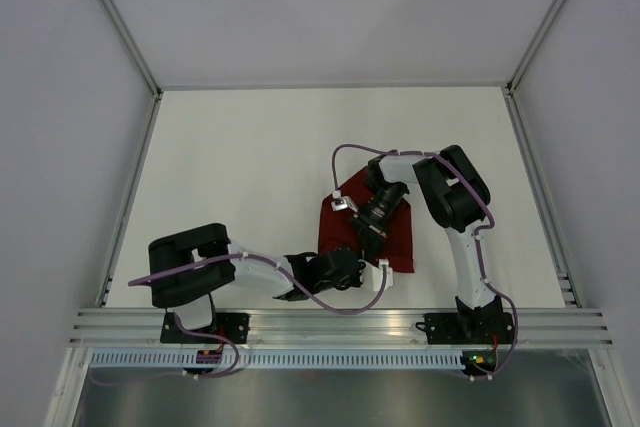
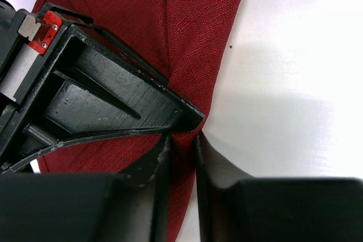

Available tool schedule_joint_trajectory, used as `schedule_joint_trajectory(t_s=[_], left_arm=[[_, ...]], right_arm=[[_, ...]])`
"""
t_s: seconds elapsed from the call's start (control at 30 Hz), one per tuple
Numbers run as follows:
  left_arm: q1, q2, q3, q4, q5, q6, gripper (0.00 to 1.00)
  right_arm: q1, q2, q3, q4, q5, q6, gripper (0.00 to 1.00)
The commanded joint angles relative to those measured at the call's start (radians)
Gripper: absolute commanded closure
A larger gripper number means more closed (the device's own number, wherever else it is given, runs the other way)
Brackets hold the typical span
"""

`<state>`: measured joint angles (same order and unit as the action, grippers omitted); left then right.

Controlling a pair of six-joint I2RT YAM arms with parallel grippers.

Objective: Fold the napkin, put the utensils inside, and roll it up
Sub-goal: Roll the napkin with the utensil

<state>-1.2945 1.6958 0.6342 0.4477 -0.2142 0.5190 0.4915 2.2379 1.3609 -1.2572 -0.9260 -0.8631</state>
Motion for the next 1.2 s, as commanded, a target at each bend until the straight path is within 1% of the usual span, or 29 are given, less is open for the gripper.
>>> schedule_joint_trajectory(t_s=[0.0, 0.1, 0.23, 0.33, 0.37, 0.4, 0.43, 0.57, 0.73, 0.87, 0.9, 0.97, 1.0, 1.1, 1.17], left_arm=[[0.021, 0.041, 0.028, -0.056, 0.056, -0.017, 0.87], [0.024, 0.048, 0.050, -0.105, 0.094, -0.040, 0.98], [0.043, 0.048, 0.064, -0.148, 0.162, -0.082, 0.98], [0.073, 0.039, 0.061, -0.161, 0.243, -0.118, 0.98], [0.090, 0.041, 0.064, -0.167, 0.277, -0.126, 0.98], [0.098, 0.041, 0.068, -0.175, 0.294, -0.131, 0.98], [0.106, 0.045, 0.071, -0.187, 0.308, -0.140, 0.98], [0.146, 0.060, 0.090, -0.213, 0.407, -0.166, 0.98], [0.202, 0.073, 0.105, -0.218, 0.493, -0.203, 0.98], [0.259, 0.093, 0.130, -0.233, 0.605, -0.234, 0.98], [0.285, 0.108, 0.136, -0.242, 0.624, -0.241, 0.98], [0.311, 0.120, 0.154, -0.251, 0.686, -0.264, 0.98], [0.339, 0.137, 0.162, -0.262, 0.706, -0.281, 0.98], [0.400, 0.174, 0.199, -0.297, 0.815, -0.312, 0.98], [0.443, 0.209, 0.225, -0.308, 0.887, -0.326, 0.98]], right_arm=[[-0.007, 0.068, -0.037, 0.171, 0.230, -0.060, 0.86], [-0.007, 0.068, -0.037, 0.171, 0.228, -0.060, 0.86], [-0.010, 0.052, -0.042, 0.173, 0.222, -0.068, 0.82], [-0.018, 0.017, -0.051, 0.180, 0.197, -0.068, 0.71], [-0.021, 0.003, -0.051, 0.179, 0.182, -0.070, 0.65], [-0.030, -0.010, -0.049, 0.176, 0.173, -0.071, 0.62], [-0.034, -0.039, -0.048, 0.174, 0.167, -0.070, 0.58], [-0.070, -0.109, -0.023, 0.154, 0.138, -0.070, 0.52], [-0.143, -0.185, 0.006, 0.130, 0.085, -0.068, 0.51], [-0.218, -0.233, 0.012, 0.139, 0.043, -0.070, 0.51], [-0.255, -0.244, 0.010, 0.139, 0.030, -0.077, 0.51], [-0.289, -0.283, -0.002, 0.130, 0.001, -0.115, 0.52], [-0.321, -0.302, -0.015, 0.142, -0.007, -0.119, 0.52], [-0.370, -0.426, -0.095, 0.203, -0.014, -0.152, 0.52], [-0.381, -0.489, -0.190, 0.289, 0.007, -0.162, 0.52]])
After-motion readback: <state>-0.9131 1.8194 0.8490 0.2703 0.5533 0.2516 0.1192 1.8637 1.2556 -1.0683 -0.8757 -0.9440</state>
